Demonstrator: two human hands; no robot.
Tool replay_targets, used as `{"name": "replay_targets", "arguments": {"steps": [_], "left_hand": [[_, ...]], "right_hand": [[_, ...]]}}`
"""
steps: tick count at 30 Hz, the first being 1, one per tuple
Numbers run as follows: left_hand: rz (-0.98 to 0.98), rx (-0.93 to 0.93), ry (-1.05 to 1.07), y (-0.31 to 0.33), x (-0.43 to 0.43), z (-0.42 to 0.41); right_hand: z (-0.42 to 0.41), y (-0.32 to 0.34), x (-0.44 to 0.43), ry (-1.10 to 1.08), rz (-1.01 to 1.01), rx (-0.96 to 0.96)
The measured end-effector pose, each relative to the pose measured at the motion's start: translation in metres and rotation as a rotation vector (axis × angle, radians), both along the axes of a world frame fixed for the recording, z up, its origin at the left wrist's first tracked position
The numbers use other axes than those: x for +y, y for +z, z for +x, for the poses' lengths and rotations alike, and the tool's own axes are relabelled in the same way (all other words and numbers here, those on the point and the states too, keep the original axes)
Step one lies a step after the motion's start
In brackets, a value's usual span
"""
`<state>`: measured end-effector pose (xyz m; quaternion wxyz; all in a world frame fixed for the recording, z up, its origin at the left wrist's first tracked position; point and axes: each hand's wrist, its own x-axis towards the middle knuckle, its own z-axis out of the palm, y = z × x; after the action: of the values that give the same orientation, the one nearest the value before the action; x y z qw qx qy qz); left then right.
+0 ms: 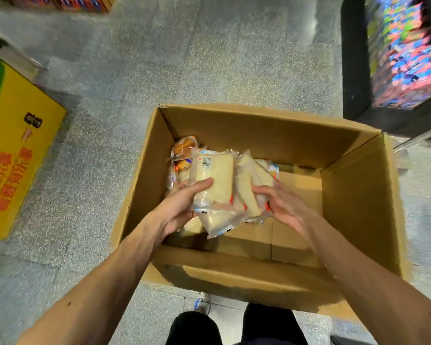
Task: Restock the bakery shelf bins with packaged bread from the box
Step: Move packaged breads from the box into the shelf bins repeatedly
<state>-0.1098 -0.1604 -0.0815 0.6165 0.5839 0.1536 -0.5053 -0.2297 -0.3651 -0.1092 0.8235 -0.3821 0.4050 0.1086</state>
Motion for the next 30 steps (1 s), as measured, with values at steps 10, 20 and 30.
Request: {"name": "replay_targets", "arguments": {"steps": [10, 20, 30], "left_hand": [[-0.243, -0.219, -0.241, 0.104, -0.036, -0.032], [-0.600, -0.365, -0.608, 0.226, -0.144, -0.198], [-0.734, -0.289, -0.939, 0.301, -0.152, -0.477]], "right_hand": [[-0.077, 0.133, 0.048, -0.414, -0.130, -0.118], [-0.245, 0.276, 0.059, -0.812, -0.404, -0.387], [-0.496, 0.324, 0.107, -1.017, -0.874, -0.286]]}}
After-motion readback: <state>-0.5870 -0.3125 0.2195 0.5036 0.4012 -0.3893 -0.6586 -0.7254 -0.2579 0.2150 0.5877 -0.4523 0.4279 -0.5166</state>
